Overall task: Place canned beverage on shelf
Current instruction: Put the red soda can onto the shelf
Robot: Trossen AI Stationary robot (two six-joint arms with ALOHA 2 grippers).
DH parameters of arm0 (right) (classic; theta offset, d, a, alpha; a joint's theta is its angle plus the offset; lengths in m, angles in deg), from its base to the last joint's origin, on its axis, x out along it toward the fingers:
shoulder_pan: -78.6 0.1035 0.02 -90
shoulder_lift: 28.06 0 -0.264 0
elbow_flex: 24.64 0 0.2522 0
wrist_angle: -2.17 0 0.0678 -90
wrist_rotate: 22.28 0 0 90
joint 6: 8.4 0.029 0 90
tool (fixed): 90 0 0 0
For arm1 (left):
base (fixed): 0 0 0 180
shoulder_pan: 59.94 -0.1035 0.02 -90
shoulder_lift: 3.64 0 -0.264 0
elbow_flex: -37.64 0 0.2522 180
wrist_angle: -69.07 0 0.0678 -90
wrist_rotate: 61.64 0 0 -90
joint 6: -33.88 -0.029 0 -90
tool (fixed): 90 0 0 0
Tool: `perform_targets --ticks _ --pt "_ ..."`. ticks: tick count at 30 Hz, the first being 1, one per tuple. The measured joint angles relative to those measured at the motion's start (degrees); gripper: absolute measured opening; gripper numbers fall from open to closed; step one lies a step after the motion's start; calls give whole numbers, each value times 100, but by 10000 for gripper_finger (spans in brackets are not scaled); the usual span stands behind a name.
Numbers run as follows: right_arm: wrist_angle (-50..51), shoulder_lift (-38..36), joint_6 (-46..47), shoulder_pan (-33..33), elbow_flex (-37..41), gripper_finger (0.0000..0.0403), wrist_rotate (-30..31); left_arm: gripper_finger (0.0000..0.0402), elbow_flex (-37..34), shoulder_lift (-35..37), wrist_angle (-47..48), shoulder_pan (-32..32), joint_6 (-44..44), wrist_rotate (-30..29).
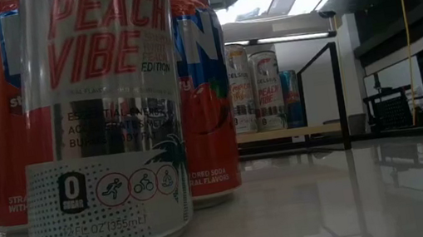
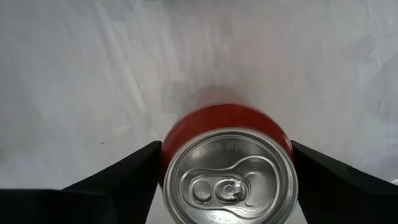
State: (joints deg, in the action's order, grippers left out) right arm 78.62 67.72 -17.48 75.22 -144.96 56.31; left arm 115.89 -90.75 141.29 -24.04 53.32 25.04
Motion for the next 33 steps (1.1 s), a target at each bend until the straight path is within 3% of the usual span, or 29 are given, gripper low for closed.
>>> perform_targets --ticks 5,17,33 --pt "0 0 0 0 0 312 0 284 0 4 -4 -140 1 51" --pt "0 0 0 0 2 312 0 283 76 -4 26 -761 -4 579" --pt "0 0 -4 0 2 312 0 281 1384 -5 890 -2103 -440 562"
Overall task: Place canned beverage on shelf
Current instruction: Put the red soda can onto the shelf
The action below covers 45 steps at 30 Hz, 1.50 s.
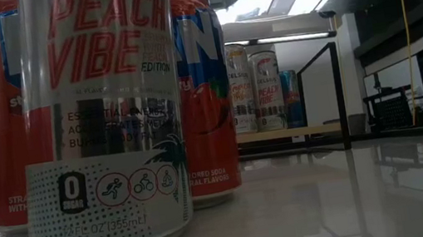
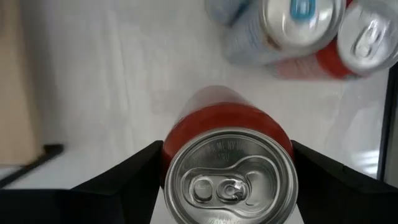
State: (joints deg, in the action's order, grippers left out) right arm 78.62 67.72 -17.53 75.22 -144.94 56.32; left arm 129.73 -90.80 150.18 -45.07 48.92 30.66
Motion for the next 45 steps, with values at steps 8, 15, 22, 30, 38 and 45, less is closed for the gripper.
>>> perform_targets --ticks 8,15,22,30,38,45 --pt "0 0 0 0 0 312 -1 281 533 2 166 -686 -664 -20" --pt "0 0 -11 0 0 312 -1 281 690 2 300 -1323 -1335 -51" --pt "0 0 -11 0 0 312 -1 281 690 2 310 -1978 -2139 -319" --pt "0 0 -12 0 0 312 0 281 690 2 234 -2763 -2857 -492" --pt "0 0 -13 0 0 312 0 281 690 2 -69 -3429 -3474 -481" --pt "0 0 -13 0 0 312 0 281 690 2 -295 -3936 -3956 -481"
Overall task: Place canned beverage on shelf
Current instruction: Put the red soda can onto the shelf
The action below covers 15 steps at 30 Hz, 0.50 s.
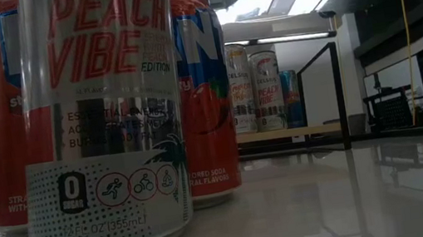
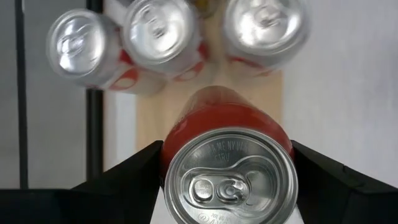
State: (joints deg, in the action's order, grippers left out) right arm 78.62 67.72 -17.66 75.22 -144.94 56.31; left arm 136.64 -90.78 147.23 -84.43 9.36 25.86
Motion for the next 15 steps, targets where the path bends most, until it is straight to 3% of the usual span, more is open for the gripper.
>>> perform_targets --ticks 8,15 --pt "-1 0 -1 0 0 312 0 281 0 -72 -248 -468 -312 2" --pt "-2 0 -1 0 2 312 -1 281 0 -651 -370 -729 -687 -122"
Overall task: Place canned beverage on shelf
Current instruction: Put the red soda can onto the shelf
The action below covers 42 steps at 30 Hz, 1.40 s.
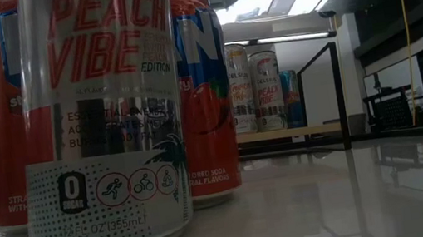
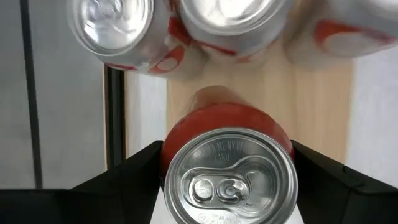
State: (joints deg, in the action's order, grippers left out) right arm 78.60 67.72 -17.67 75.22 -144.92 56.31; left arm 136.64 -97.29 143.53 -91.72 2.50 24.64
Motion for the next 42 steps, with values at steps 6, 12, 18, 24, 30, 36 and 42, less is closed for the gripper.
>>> perform_targets --ticks 6,12,18,24,30,36,42 --pt "2 0 -1 0 0 312 1 281 20 -445 -44 -99 -247 -19" --pt "0 0 -1 0 0 312 1 282 34 -543 -240 -172 -531 14" --pt "0 0 -1 -1 0 312 1 283 22 -553 -308 -198 -584 -23" --pt "0 0 -1 0 0 312 1 283 17 -552 -193 -196 -510 -48" --pt "-2 0 -1 -2 0 312 1 284 17 -551 81 -197 -405 -154" --pt "-2 0 -2 0 0 312 1 284 15 -551 97 -196 -327 -156" --pt "-2 0 -3 0 0 312 1 293 7 -557 72 -196 -327 -154"
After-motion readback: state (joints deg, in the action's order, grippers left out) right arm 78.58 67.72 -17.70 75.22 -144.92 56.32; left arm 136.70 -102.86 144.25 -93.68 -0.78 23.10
